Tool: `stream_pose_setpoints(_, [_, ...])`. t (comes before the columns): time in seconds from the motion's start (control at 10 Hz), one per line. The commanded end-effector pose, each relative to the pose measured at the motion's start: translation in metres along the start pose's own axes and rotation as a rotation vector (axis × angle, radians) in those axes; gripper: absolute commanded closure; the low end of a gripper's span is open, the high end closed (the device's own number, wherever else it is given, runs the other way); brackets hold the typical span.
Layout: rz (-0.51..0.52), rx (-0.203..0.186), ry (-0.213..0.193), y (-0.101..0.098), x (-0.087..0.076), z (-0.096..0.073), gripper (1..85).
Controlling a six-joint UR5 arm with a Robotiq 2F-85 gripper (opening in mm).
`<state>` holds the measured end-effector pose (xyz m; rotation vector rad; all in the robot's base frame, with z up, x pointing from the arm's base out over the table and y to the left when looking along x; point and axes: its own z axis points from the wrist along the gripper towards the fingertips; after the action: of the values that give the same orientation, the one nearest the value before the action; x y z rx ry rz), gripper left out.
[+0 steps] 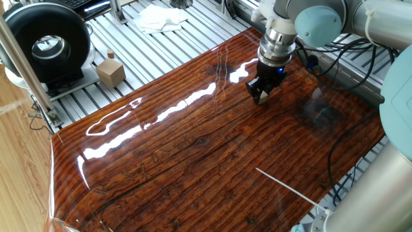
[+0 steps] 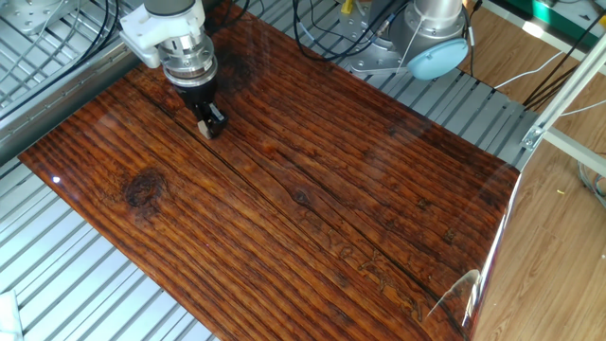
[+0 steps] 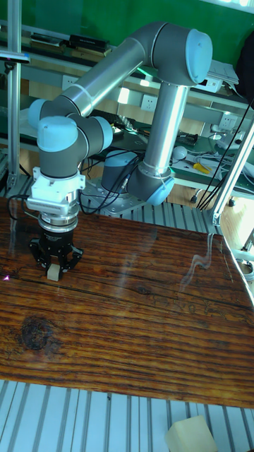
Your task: Hold a small block with the gripper and sweep it from left to right on the table
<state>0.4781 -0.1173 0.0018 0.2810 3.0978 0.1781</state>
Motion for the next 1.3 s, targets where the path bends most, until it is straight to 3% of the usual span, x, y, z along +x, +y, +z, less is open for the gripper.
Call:
stream_pose_setpoints(0.0, [0.014,-0.010,-0.005,0.0038,-0.0020,-0.0013,84.7])
stream_pose_setpoints(1.2, [0.029,-0.008,-0.005,0.0102,-0.0019,-0.0002,84.7])
